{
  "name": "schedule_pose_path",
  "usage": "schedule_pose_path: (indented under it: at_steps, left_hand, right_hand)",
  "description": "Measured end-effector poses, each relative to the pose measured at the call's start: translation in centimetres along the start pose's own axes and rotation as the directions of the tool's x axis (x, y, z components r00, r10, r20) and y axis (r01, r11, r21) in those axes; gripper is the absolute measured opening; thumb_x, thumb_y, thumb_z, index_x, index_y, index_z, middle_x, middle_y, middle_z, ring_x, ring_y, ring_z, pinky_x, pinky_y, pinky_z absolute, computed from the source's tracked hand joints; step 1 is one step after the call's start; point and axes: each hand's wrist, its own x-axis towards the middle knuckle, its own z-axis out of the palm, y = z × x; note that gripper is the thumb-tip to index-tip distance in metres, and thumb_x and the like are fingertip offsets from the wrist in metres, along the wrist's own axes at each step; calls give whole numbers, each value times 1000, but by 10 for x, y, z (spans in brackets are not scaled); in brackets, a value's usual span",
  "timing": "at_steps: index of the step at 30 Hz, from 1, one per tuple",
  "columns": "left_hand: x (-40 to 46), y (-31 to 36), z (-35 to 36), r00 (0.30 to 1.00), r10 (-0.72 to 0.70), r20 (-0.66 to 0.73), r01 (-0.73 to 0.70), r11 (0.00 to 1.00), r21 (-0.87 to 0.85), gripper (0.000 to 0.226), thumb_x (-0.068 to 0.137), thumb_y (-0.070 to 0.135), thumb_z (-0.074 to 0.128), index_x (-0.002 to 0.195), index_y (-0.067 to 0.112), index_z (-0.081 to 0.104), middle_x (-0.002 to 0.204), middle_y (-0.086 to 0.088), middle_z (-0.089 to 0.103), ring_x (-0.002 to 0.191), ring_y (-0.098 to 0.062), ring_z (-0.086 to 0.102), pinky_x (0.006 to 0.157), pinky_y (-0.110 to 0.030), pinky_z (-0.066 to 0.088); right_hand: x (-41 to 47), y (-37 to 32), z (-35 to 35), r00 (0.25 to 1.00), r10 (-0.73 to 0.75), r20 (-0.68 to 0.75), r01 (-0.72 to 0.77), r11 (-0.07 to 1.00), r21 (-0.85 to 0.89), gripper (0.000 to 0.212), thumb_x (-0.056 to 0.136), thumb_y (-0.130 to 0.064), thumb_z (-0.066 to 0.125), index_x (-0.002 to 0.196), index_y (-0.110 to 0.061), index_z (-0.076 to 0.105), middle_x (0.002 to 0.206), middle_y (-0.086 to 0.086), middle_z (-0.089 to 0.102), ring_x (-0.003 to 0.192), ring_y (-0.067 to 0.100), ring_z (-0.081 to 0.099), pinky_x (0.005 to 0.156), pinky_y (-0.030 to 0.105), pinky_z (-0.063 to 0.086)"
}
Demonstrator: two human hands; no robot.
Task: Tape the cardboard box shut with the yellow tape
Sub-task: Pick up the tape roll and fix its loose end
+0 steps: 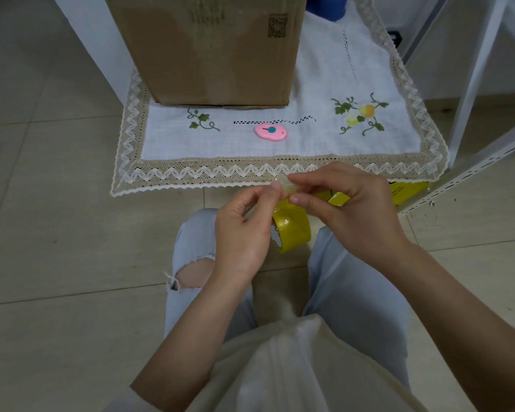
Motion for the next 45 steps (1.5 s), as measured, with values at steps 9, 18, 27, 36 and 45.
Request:
schedule_pose_path:
  at_steps: [9, 18, 27, 36, 45]
  left_hand:
    - [3, -2, -3, 992, 126, -9, -124, 987, 99, 17, 91, 18, 63, 78, 22, 73, 97, -2, 69, 89, 0, 64, 76, -12, 47]
    - [2, 1, -5, 997, 82, -4, -82, 996, 35, 17, 88, 17, 66, 76, 26, 75, 102, 3, 72, 91, -4, 66, 88, -28, 55]
    - [7, 2, -10, 999, 10, 32, -9, 999, -36, 6, 81, 25, 74, 77, 27, 79, 99, 4, 75, 103, -13, 69, 98, -42, 52]
    - [8, 1, -15, 981, 95, 171, -86, 995, -57, 20, 87, 27, 64, 105, 29, 71, 106, 12, 70, 101, -7, 64, 79, -28, 57]
    - [11, -10, -15, 967, 204, 151, -207, 978, 0, 12, 78, 25, 74, 89, 29, 74, 111, 6, 71, 110, -7, 64, 90, -41, 56]
  right_hand:
    - [-1, 5, 4, 997, -69, -28, 65, 993, -99, 15, 79, -17, 77, 92, -11, 77, 81, 3, 71, 73, 9, 64, 69, 23, 53]
    - [0, 7, 6, 989, -143, -33, 134, 972, -195, 10, 85, -18, 71, 90, -10, 76, 83, 4, 68, 75, 11, 61, 70, 19, 49]
    - [0, 7, 4, 973, -202, -115, 161, 943, -292, 12, 86, -25, 71, 88, -14, 76, 92, 8, 61, 84, 20, 58, 71, 31, 49]
    - [1, 6, 3, 981, -188, -45, 171, 955, -242, 12, 88, -22, 69, 88, -12, 75, 88, 1, 72, 83, 18, 65, 73, 35, 52]
    - [4, 6, -1, 987, -160, -2, 157, 970, -188, 13, 88, -24, 67, 93, -13, 74, 87, -2, 72, 82, 13, 65, 73, 33, 53]
